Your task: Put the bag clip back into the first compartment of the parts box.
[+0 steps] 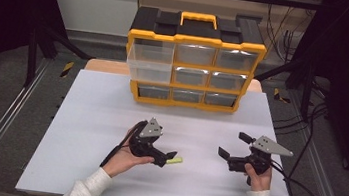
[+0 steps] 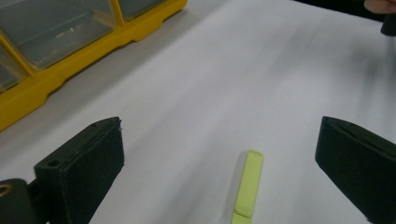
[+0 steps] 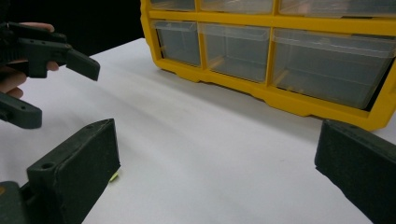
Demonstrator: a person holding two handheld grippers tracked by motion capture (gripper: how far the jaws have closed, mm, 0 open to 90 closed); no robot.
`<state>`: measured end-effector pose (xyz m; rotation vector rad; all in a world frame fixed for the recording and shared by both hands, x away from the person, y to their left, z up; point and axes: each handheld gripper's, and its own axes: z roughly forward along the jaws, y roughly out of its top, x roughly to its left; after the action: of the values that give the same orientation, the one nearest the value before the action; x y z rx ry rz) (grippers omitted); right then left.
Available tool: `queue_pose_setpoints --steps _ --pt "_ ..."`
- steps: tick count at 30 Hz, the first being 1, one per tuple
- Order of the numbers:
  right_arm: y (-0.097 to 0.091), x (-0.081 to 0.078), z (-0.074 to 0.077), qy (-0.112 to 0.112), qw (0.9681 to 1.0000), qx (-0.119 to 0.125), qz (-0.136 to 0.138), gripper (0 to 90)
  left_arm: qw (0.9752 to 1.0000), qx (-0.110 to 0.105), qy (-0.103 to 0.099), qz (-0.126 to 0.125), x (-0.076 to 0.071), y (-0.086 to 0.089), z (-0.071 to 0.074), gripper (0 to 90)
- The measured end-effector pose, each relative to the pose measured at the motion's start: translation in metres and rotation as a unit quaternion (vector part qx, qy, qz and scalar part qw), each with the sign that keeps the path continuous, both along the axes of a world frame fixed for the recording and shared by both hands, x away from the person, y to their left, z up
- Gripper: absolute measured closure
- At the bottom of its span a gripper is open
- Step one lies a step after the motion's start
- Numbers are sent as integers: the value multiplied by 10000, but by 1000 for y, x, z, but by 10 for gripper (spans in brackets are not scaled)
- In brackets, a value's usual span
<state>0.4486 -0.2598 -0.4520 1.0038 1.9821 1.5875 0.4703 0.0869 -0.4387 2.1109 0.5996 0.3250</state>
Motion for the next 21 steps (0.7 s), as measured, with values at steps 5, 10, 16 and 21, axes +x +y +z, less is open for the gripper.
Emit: queue_pose_setpoints --steps 5,10,16,21 --pt "0 0 0 -7 10000 -18 -1 5 9997 178 146 -45 2 -10 -9 17" --pt "0 0 0 -3 10000 -16 4 5 9989 375 268 -77 2 -19 -19 22" --pt "1 0 -1 18 10000 -24 6 5 9976 527 450 -82 3 -24 -31 35" --pt "1 0 -1 23 10000 -10 7 5 9963 646 552 -126 2 -26 -36 49"
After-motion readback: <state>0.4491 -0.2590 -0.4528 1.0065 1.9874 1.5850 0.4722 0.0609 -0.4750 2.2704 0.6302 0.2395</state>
